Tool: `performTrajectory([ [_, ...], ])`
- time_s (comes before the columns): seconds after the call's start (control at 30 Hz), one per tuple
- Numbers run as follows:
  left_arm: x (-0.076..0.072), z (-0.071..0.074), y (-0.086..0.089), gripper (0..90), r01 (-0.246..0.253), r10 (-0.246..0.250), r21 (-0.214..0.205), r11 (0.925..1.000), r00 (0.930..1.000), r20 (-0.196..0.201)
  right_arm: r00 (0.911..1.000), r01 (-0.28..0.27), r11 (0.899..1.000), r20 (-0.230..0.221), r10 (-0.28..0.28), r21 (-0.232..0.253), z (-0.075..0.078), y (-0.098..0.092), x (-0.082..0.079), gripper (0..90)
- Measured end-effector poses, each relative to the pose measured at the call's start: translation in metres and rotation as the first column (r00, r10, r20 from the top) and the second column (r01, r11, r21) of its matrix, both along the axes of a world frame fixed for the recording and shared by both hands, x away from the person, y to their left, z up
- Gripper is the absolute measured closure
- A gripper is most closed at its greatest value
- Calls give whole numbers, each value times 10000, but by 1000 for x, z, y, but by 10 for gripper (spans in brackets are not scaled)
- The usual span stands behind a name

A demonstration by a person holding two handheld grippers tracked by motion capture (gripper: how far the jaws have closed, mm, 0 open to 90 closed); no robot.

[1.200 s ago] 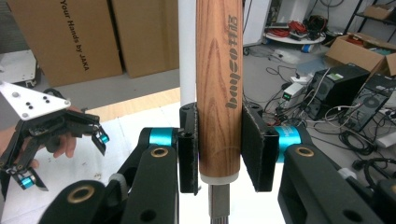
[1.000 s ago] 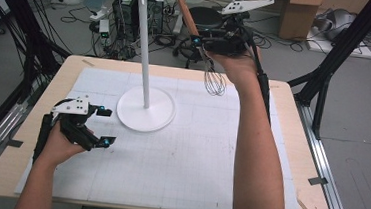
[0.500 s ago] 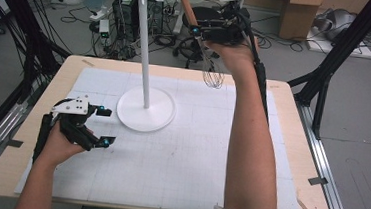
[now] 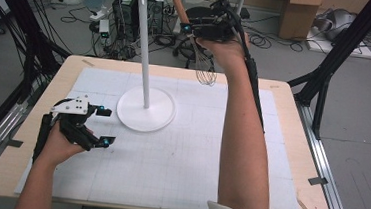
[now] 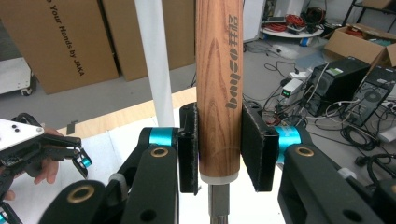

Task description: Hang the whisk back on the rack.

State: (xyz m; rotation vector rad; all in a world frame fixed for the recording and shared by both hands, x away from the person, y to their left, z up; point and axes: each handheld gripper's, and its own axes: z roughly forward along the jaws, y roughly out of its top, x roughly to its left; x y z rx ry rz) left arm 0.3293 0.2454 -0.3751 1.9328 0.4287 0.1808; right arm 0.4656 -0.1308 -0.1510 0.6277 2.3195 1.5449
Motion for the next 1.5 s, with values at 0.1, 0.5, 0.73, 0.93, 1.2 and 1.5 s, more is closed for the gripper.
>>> performTrajectory([
  [0.1,0,0,0,16,-6,6,-10,10000,10000,32,9998,-178,9997,27,177,177,0,3,-1,698],
  [0.5,0,1,0,16,6,-6,-33,10000,10000,22,9994,-351,9991,19,351,-221,-6,16,0,699],
  [0.73,0,0,0,16,3,-3,-1,10000,10000,39,9992,-380,9985,-100,376,-397,-10,19,1,700],
  [0.93,0,1,0,16,8,-8,0,10000,10000,28,9987,-451,9973,-266,436,-587,-15,27,3,704],
  [1.2,0,0,0,16,33,-33,86,10000,10000,47,9985,-501,9972,-247,488,-548,-19,33,4,705],
  [1.5,-1,0,-1,16,5,-5,43,10000,10000,29,9990,-400,9973,-204,388,-623,-18,33,3,692],
])
